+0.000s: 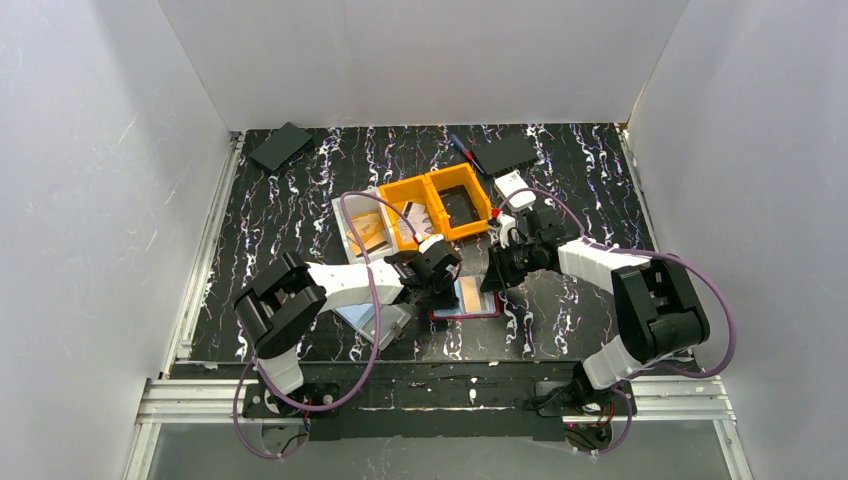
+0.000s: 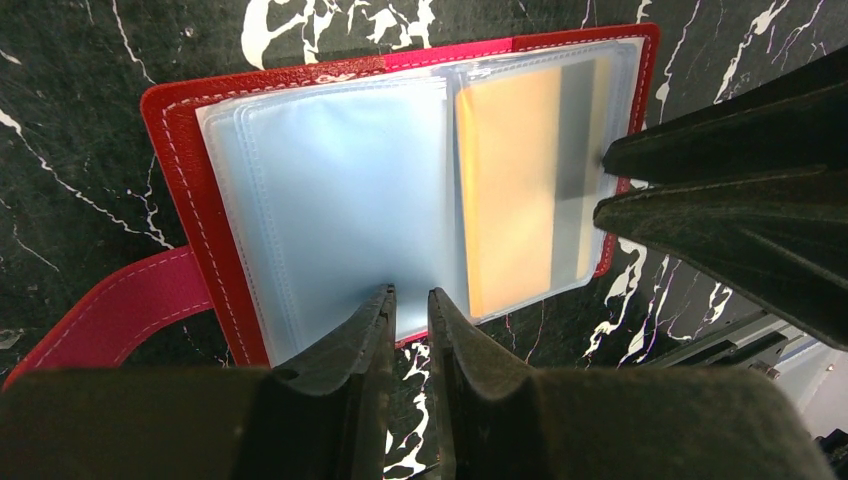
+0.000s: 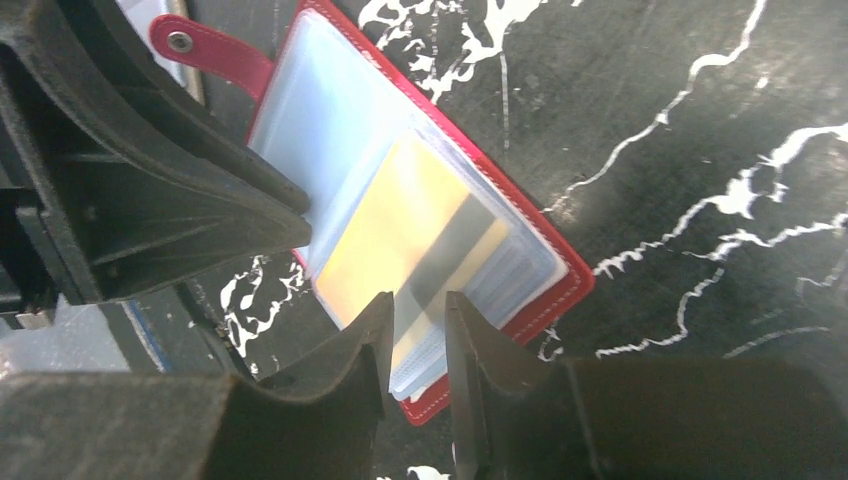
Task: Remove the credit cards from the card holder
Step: Remove the credit card from the card holder.
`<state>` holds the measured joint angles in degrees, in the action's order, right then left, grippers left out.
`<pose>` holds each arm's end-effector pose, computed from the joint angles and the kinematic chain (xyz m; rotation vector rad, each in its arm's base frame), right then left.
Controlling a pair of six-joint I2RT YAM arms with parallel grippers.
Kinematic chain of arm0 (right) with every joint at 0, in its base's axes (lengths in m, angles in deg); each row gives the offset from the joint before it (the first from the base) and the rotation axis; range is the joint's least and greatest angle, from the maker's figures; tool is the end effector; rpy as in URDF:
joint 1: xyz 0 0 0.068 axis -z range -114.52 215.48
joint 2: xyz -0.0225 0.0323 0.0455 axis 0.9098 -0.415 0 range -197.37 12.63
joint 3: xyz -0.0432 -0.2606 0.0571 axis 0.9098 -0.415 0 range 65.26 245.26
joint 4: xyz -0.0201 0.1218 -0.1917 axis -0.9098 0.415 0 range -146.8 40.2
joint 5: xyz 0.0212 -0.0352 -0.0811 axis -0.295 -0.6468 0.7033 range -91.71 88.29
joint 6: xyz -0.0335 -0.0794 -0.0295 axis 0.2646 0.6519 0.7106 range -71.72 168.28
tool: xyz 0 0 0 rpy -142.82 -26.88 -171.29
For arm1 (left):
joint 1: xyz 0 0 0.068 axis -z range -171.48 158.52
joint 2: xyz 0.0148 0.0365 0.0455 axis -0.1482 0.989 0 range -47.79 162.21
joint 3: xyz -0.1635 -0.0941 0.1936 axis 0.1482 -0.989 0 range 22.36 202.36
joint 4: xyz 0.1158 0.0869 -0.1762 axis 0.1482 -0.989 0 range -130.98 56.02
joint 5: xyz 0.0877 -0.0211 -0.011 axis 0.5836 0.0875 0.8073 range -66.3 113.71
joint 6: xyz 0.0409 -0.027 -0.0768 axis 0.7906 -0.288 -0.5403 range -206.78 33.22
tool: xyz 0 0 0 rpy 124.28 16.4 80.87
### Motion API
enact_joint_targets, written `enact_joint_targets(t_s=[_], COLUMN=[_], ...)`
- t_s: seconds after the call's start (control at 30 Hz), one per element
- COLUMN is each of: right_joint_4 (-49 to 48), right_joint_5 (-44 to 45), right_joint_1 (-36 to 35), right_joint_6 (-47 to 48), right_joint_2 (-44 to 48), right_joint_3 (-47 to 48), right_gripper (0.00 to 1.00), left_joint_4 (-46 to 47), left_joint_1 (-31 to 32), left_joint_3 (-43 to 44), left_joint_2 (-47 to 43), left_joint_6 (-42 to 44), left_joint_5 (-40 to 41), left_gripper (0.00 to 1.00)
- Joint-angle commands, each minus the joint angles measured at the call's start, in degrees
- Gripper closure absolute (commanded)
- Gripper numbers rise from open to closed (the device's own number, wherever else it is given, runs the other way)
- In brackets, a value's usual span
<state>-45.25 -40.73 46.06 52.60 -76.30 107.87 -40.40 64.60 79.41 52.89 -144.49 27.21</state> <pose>0.2431 0.1401 0.1488 -0.7668 2.4035 0.9766 0.2056 -0.2967 0.1504 -0.0664 2.6103 -0.7515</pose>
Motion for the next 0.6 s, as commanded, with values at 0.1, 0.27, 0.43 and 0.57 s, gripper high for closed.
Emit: enact_joint_targets(t_s=[0.1, 0.27, 0.43, 0.57], right_joint_4=[-0.38, -0.53, -0.83, -1.27], right_joint_5=[4.99, 2.28, -4.53, -6.19], right_joint_1=[0.08, 0.08, 0.0, 0.0], right_joint_6=[1.53, 1.01, 0.2, -0.81], right_joint_2=[2.83, 1.52, -0.03, -0.56], right_joint_3=[-0.14, -0.3, -0.2, -0.33], right_gripper=[0.65, 0.63, 0.64, 0.65], left_joint_4=[-3.16, -2.83, -2.07, -1.36], left_joint_1=[0.02, 0.0, 0.07, 0.06], left_joint_3=[-1.77, -1.7, -1.6, -1.77], left_joint_2=[0.13, 0.2, 0.22, 0.3], left_joint_6=[0.33, 0.56, 0.86, 0.88], left_joint_5=[0.13, -0.3, -1.19, -1.98], left_gripper=[0.83, 0.83, 0.83, 0.83])
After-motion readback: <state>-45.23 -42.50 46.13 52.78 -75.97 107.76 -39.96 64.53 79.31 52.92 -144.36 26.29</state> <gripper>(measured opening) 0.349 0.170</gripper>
